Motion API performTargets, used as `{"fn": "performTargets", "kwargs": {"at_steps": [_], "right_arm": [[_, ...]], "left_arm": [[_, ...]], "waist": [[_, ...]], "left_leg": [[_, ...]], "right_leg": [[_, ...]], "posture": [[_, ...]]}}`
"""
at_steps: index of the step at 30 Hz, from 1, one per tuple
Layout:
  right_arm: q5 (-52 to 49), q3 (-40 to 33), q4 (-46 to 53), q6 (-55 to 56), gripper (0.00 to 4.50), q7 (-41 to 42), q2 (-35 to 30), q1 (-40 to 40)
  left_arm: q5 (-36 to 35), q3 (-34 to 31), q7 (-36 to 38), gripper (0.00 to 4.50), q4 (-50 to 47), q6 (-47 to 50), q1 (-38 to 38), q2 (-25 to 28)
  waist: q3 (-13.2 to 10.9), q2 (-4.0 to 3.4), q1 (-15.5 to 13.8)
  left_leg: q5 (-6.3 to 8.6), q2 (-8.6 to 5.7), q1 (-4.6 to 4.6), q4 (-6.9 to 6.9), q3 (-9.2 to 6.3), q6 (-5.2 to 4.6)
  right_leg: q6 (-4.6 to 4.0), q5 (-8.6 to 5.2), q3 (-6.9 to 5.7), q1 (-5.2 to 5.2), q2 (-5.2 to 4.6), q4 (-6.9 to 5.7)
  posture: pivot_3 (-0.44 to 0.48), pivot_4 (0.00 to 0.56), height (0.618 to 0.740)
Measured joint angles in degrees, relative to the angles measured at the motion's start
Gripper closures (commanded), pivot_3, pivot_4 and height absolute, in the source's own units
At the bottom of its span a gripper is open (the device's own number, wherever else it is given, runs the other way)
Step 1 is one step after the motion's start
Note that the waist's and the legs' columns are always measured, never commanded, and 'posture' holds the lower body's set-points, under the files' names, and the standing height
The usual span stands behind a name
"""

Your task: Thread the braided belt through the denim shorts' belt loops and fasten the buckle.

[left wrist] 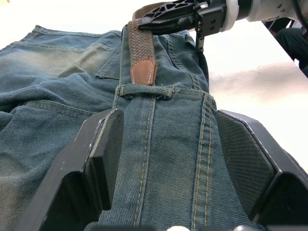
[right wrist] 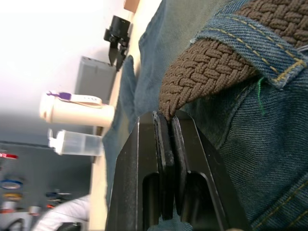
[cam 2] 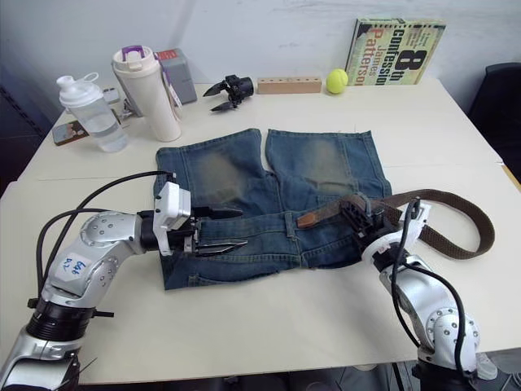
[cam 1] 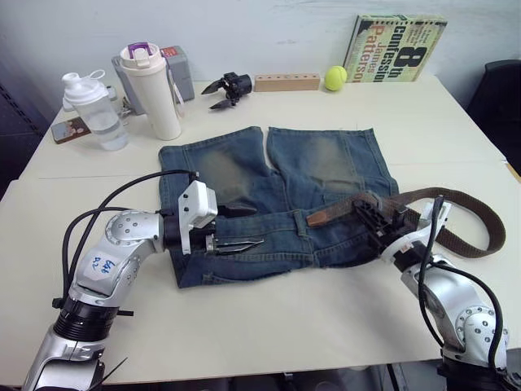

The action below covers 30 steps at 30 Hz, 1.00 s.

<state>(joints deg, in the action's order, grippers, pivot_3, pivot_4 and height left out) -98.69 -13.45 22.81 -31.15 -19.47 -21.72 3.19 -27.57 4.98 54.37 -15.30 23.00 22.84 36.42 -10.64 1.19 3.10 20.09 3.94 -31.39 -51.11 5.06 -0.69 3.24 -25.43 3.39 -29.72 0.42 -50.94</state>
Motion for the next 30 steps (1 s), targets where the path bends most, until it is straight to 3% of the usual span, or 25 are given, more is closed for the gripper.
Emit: {"fn": "performTargets", "kwargs": {"at_steps": [8,19,30], "right_arm": [[2.7,2.6,1.7,-1.9,4.5,1.8,0.6,0.0],[-4.4,3.7,3.0,-2.6,4.5,-0.1,0.9,0.6],[-6.6,2.8,-0.5,-4.8,4.5,3.5,-2.0,-0.2]], "left_arm": [[0.8,0.0,-0.3,1.16,0.2,-0.3,0.1,-0.4],[2.2,0.0,-0.3,1.16,0.6,-2.1,0.1,-0.8],[2.6,0.0,0.1,1.16,1.3,-2.2,0.1,-1.2]], "waist": [[0.0,-0.01,0.2],[0.0,-0.01,0.1],[0.0,-0.01,0.1]], "left_leg": [[0.01,0.05,0.0,0.06,0.01,0.01],[0.02,0.08,-0.03,0.06,0.01,0.04],[0.02,0.1,-0.03,0.09,0.02,0.04]], "right_leg": [[0.07,0.03,0.0,-0.05,0.04,-0.01],[0.11,0.05,0.0,-0.09,0.07,0.0],[0.08,0.03,0.0,-0.1,0.08,0.05]], "posture": [[0.0,0.15,0.657],[0.0,0.15,0.657],[0.0,0.15,0.657]]}}
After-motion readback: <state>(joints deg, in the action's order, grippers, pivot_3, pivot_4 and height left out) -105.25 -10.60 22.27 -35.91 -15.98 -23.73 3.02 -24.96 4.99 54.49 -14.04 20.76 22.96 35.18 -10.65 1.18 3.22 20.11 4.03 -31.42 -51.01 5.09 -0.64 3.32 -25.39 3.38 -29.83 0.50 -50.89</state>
